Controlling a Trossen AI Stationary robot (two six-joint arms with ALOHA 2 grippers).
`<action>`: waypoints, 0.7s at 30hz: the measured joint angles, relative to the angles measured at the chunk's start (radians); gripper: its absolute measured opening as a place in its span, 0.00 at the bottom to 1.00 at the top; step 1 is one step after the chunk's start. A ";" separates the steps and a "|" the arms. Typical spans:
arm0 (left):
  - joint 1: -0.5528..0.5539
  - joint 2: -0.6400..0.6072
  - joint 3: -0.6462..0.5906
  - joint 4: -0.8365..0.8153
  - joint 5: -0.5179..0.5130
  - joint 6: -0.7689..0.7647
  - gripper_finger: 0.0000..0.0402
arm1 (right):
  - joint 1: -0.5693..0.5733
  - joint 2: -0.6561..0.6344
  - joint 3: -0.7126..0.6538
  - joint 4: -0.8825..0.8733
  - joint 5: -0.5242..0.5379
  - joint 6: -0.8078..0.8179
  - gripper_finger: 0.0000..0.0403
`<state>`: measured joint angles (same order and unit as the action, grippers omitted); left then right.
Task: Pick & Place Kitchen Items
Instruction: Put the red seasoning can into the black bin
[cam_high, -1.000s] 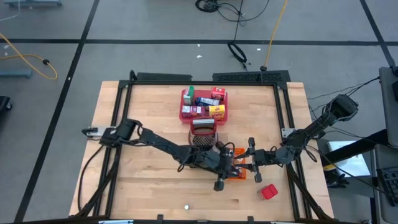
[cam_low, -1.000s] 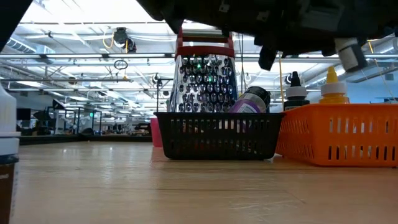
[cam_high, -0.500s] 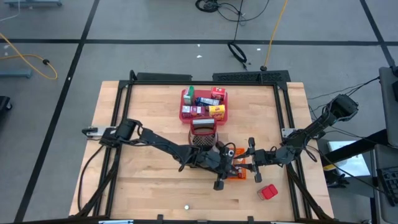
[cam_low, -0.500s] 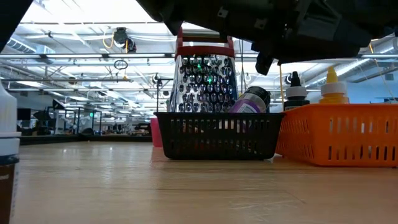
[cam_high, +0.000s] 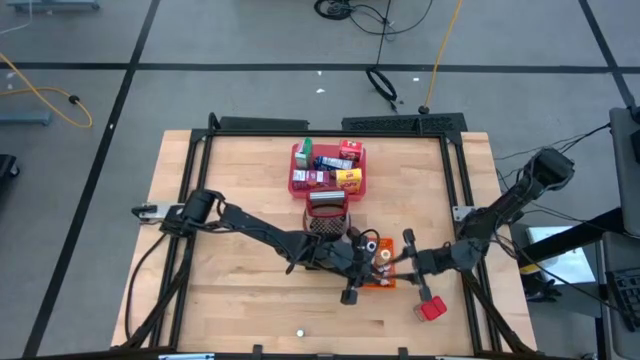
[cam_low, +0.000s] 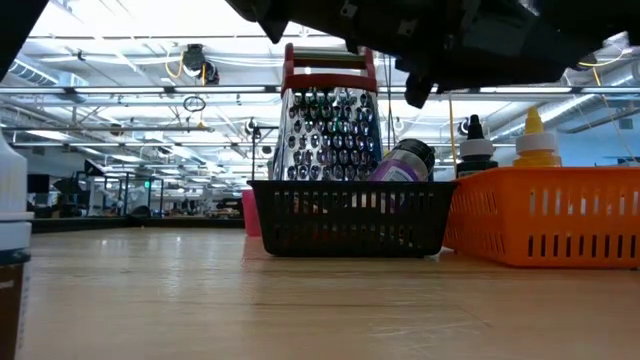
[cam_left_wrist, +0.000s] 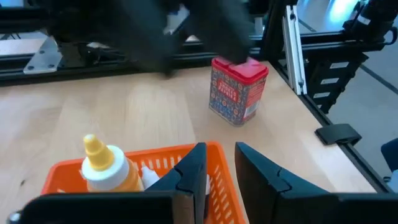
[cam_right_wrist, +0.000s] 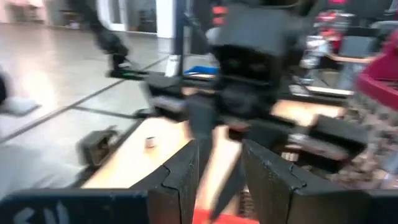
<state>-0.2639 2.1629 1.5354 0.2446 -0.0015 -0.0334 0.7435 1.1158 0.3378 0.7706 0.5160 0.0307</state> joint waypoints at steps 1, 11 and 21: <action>-0.001 -0.002 0.000 0.000 0.000 0.000 0.21 | 0.019 -0.017 0.000 -0.018 -0.017 0.001 0.28; -0.012 -0.004 0.001 -0.030 0.000 -0.010 0.21 | 0.187 -0.311 0.000 -0.482 -0.149 0.257 0.28; -0.011 -0.004 0.001 -0.030 0.000 -0.084 0.21 | 0.299 -0.466 0.000 -0.791 -0.283 0.477 0.28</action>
<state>-0.2752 2.1590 1.5360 0.2146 -0.0014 -0.1170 1.0420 0.6501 0.3382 -0.0203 0.2328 0.5082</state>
